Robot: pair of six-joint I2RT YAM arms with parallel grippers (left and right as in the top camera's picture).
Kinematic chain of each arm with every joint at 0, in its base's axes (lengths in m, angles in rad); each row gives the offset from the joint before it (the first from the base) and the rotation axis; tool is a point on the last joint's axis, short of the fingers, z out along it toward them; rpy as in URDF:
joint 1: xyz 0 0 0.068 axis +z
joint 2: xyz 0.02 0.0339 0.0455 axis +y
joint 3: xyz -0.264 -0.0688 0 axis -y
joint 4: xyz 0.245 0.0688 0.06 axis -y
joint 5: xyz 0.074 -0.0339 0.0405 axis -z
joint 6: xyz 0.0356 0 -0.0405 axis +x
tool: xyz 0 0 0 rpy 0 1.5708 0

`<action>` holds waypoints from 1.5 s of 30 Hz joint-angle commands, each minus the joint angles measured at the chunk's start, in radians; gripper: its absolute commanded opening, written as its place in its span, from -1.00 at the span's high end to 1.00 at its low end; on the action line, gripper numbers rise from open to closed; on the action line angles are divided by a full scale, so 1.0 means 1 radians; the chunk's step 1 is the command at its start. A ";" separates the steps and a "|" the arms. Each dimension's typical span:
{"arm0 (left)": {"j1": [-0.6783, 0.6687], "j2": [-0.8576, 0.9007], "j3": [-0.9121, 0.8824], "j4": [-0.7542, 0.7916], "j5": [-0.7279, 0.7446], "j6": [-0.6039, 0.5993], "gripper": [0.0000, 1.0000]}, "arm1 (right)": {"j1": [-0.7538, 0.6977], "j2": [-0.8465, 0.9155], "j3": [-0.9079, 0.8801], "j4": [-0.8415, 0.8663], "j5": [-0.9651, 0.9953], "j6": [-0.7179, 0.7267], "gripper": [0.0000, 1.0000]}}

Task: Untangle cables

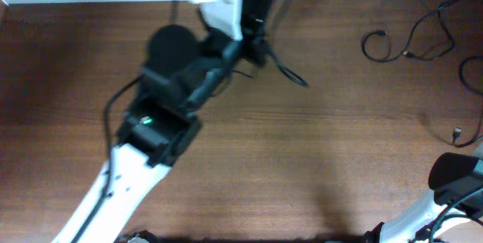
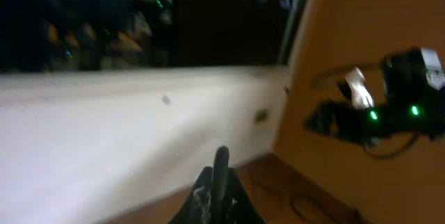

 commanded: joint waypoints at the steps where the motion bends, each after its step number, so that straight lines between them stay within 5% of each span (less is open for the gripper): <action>1: -0.067 0.118 0.006 0.039 0.029 -0.056 1.00 | -0.007 -0.086 0.000 0.002 0.003 -0.042 -0.97; 8: -0.126 0.288 0.006 0.223 0.101 -0.168 0.92 | -0.038 -0.201 0.000 -0.012 0.033 -0.048 -0.97; 9: -0.126 0.299 0.006 0.218 0.107 -0.178 0.71 | -0.038 -0.203 0.000 -0.020 0.032 -0.055 -0.97; 10: -0.126 0.310 0.006 0.202 0.112 -0.182 0.08 | -0.037 -0.204 0.000 -0.029 0.032 -0.055 -0.97; 11: -0.126 0.312 0.006 0.188 0.112 -0.182 -0.98 | -0.037 -0.204 0.000 -0.038 0.032 -0.055 -0.97; 18: -0.099 0.256 0.084 0.064 0.100 -0.101 -0.98 | -0.036 -0.203 -0.001 -0.079 0.029 -0.054 -0.97; 25: -0.060 0.210 0.575 -0.668 -0.257 0.093 -0.98 | 0.085 -0.202 -0.002 -0.190 0.002 0.049 -0.98; 29: -0.057 0.206 0.705 -0.835 -0.362 0.093 -0.98 | 0.235 -0.200 -0.006 -0.279 0.003 0.032 -0.97; 33: -0.048 0.180 0.756 -0.951 -0.467 0.112 -0.98 | 0.433 -0.198 -0.077 -0.310 0.011 -0.265 -0.97; 39: -0.048 0.167 0.756 -1.028 -0.517 0.115 -0.98 | 0.541 -0.171 -0.324 -0.256 0.045 -0.591 -0.99; 45: -0.048 0.167 0.756 -1.055 -0.519 0.115 -0.98 | 0.539 -0.120 -0.666 -0.151 -0.039 -0.835 -0.66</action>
